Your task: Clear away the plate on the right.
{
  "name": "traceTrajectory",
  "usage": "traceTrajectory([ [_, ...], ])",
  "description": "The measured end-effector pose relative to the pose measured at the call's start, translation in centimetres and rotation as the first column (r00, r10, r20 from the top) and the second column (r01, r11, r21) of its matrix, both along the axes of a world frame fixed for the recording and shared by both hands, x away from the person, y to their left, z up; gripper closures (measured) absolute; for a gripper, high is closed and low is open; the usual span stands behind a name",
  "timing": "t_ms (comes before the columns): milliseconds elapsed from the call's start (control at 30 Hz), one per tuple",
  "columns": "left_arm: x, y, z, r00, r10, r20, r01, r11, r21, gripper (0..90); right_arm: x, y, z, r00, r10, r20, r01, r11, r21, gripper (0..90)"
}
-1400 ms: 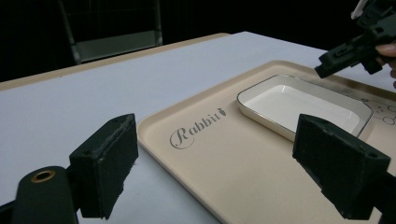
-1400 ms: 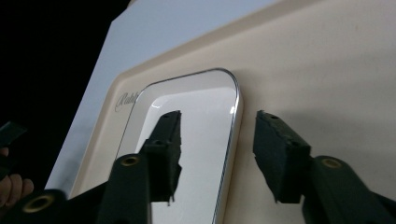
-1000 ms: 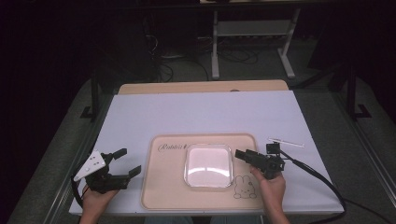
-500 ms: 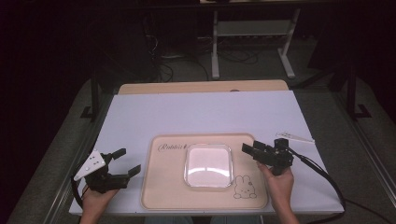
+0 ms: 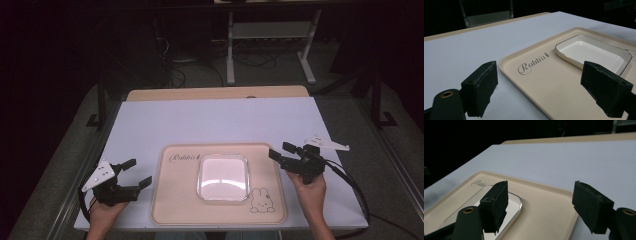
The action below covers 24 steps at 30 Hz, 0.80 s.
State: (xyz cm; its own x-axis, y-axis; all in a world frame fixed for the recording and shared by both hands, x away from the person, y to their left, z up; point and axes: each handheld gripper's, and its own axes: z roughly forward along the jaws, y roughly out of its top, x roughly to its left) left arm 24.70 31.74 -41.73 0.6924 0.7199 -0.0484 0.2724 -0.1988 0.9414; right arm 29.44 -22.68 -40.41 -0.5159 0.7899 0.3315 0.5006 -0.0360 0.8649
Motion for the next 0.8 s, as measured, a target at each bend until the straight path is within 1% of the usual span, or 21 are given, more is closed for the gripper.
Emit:
traceTrajectory([
  [100, 0.0, -0.1, 0.0, 1.0000, 0.000, -0.001, 0.000, 1.0000, 0.001, 13.9, -0.1, -0.6, 0.4, 0.9987, -0.001, 0.051, 0.003, 0.9991, -0.042, 26.5],
  [133, 0.0, -0.1, 0.0, 1.0000, 0.000, -0.001, 0.000, 1.0000, 0.001, 14.0, -0.1, -0.8, 0.5, 0.9973, -0.001, 0.073, 0.006, 0.9978, -0.067, 26.1],
  [233, 0.0, -0.2, 0.0, 1.0000, -0.003, 0.001, 0.003, 1.0000, 0.004, 14.0, -0.2, -1.2, 0.7, 0.9952, 0.000, 0.098, 0.010, 0.9949, -0.100, 25.6],
  [267, 0.0, -0.2, 0.0, 1.0000, -0.003, 0.001, 0.003, 1.0000, 0.004, 14.0, -0.3, -1.5, 0.8, 0.9947, 0.003, 0.103, 0.009, 0.9936, -0.113, 25.3],
  [333, 0.0, -0.2, 0.0, 1.0000, -0.004, 0.001, 0.004, 1.0000, 0.005, 14.0, -0.3, -1.7, 0.7, 0.9937, 0.007, 0.112, 0.006, 0.9925, -0.122, 24.3],
  [500, 0.0, -0.2, 0.0, 1.0000, -0.005, 0.000, 0.005, 1.0000, 0.007, 14.0, -0.5, -2.5, 0.6, 0.9906, 0.017, 0.135, 0.001, 0.9916, -0.129, 21.2],
  [633, 0.0, -0.3, 0.0, 1.0000, -0.005, -0.002, 0.005, 1.0000, 0.003, 13.9, -0.6, -3.3, 0.5, 0.9904, 0.011, 0.138, 0.008, 0.9900, -0.141, 19.0],
  [733, 0.0, -0.3, 0.0, 1.0000, -0.008, -0.004, 0.008, 1.0000, 0.002, 14.0, -0.9, -3.9, 0.3, 0.9906, -0.005, 0.137, 0.025, 0.9897, -0.141, 17.4],
  [800, 0.0, -0.4, 0.0, 0.9999, -0.010, -0.005, 0.010, 0.9999, 0.002, 14.0, -1.1, -4.3, 0.1, 0.9913, -0.014, 0.131, 0.034, 0.9881, -0.150, 15.3],
])
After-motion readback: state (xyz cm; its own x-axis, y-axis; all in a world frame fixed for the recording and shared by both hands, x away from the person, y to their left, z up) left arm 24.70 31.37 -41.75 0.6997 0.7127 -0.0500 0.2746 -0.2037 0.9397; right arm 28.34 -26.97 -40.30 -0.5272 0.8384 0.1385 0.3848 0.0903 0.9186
